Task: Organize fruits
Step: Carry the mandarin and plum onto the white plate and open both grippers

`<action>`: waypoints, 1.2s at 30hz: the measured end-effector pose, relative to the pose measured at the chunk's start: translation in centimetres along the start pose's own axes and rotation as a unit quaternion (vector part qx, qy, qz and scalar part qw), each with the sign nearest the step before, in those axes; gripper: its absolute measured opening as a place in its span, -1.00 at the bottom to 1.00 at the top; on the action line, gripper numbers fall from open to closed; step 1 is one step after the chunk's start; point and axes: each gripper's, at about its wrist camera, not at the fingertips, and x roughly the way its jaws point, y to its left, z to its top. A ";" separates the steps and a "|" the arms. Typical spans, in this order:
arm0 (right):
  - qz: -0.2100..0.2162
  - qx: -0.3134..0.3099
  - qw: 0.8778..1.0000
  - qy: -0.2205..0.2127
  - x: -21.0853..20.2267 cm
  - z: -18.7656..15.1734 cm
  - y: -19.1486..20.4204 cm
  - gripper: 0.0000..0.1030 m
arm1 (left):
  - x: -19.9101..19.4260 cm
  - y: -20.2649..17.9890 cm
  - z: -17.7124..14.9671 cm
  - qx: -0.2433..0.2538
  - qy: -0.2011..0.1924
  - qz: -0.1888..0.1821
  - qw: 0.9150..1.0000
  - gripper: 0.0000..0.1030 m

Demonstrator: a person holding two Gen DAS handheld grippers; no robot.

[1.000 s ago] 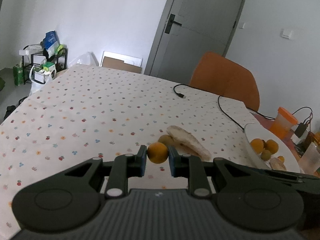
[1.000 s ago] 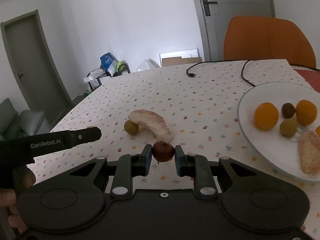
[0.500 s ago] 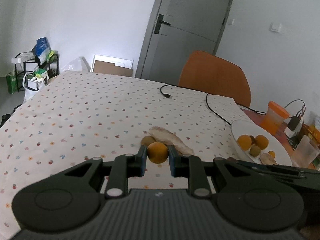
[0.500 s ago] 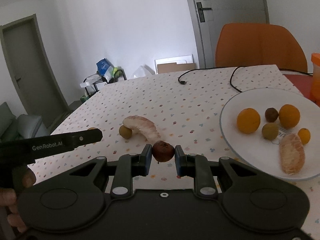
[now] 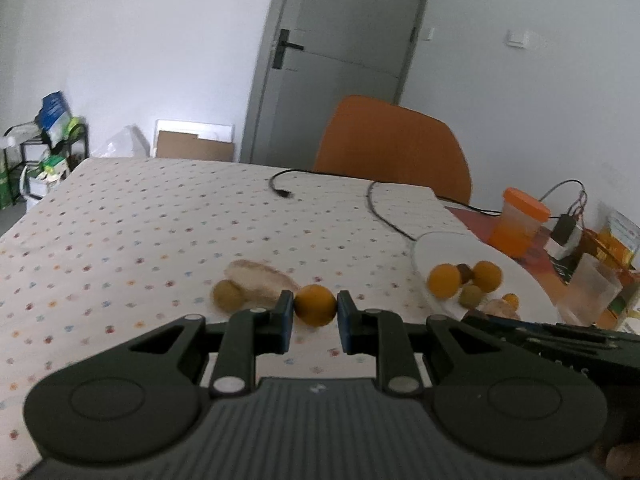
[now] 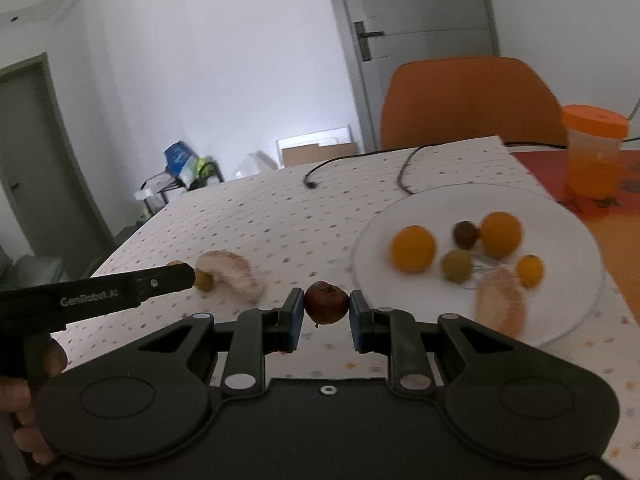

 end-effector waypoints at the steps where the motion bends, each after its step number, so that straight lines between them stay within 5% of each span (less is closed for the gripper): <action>1: -0.004 0.003 1.000 -0.003 -0.2 0.0 -0.5 -0.56 | 0.1 -0.5 0.1 0.004 -0.001 -0.003 1.000 -0.58; 29: -0.103 0.061 0.992 -0.042 -2.9 -0.9 -9.4 -0.54 | 5.0 -9.2 -0.2 0.059 0.022 -0.064 0.996 -0.58; 31: -0.105 0.059 0.992 -0.047 -2.9 -0.9 -9.4 -0.40 | 5.4 -9.6 -0.3 0.060 0.026 -0.069 0.996 -0.58; 33: -0.108 0.048 0.992 -0.051 -3.2 -1.0 -9.0 -0.03 | 5.6 -9.9 -0.4 0.063 0.028 -0.071 0.995 -0.58; 36: -0.109 0.035 0.992 -0.058 -3.4 -1.2 -8.6 0.07 | 6.0 -10.4 -0.4 0.067 0.031 -0.073 0.995 -0.58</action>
